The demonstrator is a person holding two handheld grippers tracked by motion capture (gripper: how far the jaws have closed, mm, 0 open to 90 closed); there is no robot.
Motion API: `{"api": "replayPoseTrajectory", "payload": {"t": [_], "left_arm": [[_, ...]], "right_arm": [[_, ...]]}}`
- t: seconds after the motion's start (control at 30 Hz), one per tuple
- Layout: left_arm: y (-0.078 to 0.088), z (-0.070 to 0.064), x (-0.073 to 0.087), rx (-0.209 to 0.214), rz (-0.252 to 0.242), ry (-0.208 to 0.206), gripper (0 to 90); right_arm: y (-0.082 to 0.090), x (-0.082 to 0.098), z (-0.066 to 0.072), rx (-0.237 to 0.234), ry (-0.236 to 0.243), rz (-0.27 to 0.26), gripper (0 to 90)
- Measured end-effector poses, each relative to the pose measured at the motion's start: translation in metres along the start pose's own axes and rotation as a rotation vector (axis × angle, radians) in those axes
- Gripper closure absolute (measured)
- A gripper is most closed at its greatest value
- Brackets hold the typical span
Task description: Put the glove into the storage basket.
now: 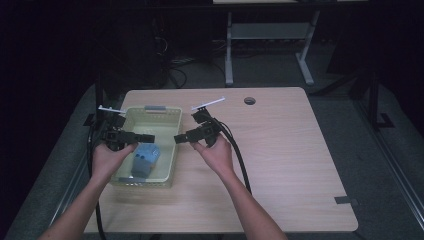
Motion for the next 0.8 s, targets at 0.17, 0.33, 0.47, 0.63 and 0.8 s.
{"api": "replayPoseTrajectory", "payload": {"t": [0.17,0.33,0.47,0.63,0.8], "left_arm": [[0.000,-0.008,-0.002,0.022,-0.016,-0.004,35.7],[-0.002,-0.022,-0.005,0.043,-0.028,-0.019,34.5],[-0.004,-0.029,-0.006,0.060,-0.033,-0.025,33.7],[-0.006,-0.038,-0.006,0.081,-0.035,-0.034,33.5],[-0.010,-0.048,-0.006,0.103,-0.041,-0.039,33.2]], "right_arm": [[0.008,0.002,-0.004,0.001,-0.005,-0.002,39.3],[0.015,0.008,-0.007,0.002,0.004,0.008,37.5],[0.021,0.012,-0.011,0.000,-0.002,0.006,37.2],[0.028,0.016,-0.016,0.003,-0.014,-0.004,37.0],[0.040,0.022,-0.023,0.009,-0.031,-0.012,36.1]]}}
Point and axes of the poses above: each handheld gripper's, and its own axes: y roughly backward along the jaws, x roughly out of its underside, z roughly to its left, the point moved 10 cm from there along -y, roughly forward along the jaws, and after that the axes turned 15 degrees about y, right-handed, at the moved point
